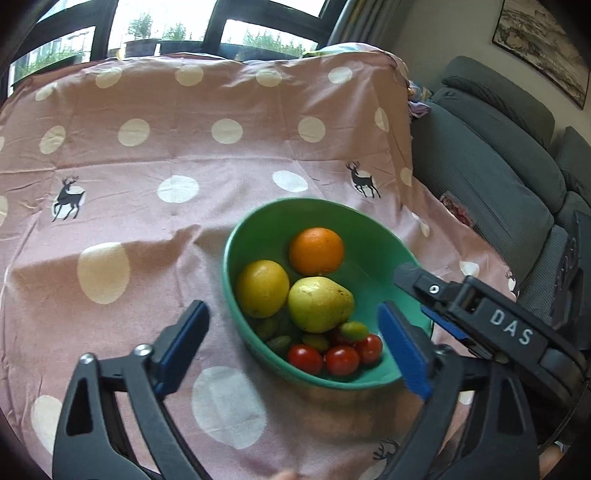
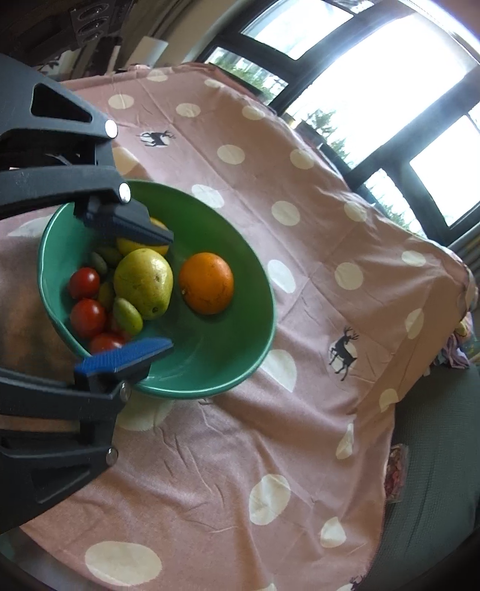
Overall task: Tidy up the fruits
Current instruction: 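Open both tools to drop the green fruits into the bowl, then withdraw both open tools from the green bowl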
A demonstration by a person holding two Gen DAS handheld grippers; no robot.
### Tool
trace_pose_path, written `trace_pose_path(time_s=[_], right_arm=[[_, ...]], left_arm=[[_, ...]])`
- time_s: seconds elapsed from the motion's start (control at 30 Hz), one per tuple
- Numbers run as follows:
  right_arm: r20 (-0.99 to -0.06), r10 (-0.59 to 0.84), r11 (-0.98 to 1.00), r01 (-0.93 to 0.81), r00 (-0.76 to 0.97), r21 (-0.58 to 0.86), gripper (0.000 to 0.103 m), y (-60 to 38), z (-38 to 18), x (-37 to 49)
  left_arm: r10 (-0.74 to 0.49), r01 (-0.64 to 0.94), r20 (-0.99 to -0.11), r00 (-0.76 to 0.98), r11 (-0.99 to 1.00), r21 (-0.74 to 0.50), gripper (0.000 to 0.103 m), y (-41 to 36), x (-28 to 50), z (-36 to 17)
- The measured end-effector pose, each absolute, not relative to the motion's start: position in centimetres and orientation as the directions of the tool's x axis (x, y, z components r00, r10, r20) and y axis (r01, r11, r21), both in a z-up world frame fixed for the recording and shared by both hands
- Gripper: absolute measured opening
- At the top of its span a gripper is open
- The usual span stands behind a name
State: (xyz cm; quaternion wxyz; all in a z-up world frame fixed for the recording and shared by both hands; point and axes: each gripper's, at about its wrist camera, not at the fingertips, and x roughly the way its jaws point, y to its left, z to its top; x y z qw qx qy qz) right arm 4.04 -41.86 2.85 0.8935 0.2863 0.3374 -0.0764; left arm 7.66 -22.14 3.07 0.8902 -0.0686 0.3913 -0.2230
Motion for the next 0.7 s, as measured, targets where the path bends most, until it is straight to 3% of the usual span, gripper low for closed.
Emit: trace_pose_path(time_s=[0.17, 0.7], right_arm=[[-0.611, 0.056, 0.829, 0.305, 0.790, 0.469, 0.069, -41.5, 3.9, 3.0], [-0.628, 0.003, 0.854, 0.325, 0.778, 0.406, 0.073, -39.8, 4.4, 2.3]], left_arm=[[-0.414, 0.308, -0.680, 0.606, 0.909, -0.280, 0.102, -20.9, 7.2, 3.8], [-0.393, 0.283, -0.666, 0.633, 0.919, -0.273, 0.102, -18.5, 5.4, 4.3]])
